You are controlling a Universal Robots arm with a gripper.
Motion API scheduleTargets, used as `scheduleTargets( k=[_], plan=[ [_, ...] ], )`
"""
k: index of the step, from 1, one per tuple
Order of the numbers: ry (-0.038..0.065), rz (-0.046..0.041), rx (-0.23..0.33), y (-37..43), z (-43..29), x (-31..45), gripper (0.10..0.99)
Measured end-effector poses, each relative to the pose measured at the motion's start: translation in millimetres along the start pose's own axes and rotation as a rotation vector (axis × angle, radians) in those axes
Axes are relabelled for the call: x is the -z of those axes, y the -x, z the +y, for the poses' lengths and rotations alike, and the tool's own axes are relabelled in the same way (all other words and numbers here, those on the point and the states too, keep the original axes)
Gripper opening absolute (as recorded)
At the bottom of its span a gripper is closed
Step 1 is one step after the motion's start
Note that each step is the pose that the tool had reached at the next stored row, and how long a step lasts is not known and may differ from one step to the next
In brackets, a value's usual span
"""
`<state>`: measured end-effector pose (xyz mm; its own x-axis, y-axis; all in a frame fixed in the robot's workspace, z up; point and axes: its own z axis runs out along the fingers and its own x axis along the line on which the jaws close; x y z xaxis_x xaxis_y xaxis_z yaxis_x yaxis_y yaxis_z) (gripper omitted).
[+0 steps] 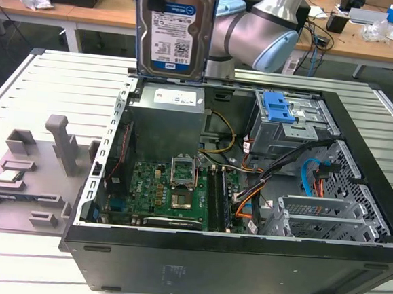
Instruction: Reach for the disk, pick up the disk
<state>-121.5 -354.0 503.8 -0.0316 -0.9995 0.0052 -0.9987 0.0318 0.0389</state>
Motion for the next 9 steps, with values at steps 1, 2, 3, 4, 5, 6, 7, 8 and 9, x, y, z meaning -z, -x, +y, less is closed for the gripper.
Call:
scheduleTargets(
  k=[1,2,3,4,5,6,7,8,9],
  plan=[
    [0.0,0.0,0.0,0.4,-10.3,0.4,0.369],
    [0.0,0.0,0.0,0.6,-16.4,0.6,0.369],
    [0.0,0.0001,0.0,0.8,-21.1,0.8,0.369],
    [0.0,0.0,0.0,1.0,-26.4,1.0,0.369],
    [0.0,0.0,0.0,1.1,-31.0,1.2,0.369],
    [0.0,0.0,0.0,1.2,-33.8,1.3,0.369],
    [0.0,0.0,0.0,1.3,-36.8,1.4,0.369],
    [0.0,-0.0001,0.0,1.5,-41.1,1.6,0.369],
    [0.0,0.0,0.0,1.7,-46.4,1.8,0.369]
  ],
)
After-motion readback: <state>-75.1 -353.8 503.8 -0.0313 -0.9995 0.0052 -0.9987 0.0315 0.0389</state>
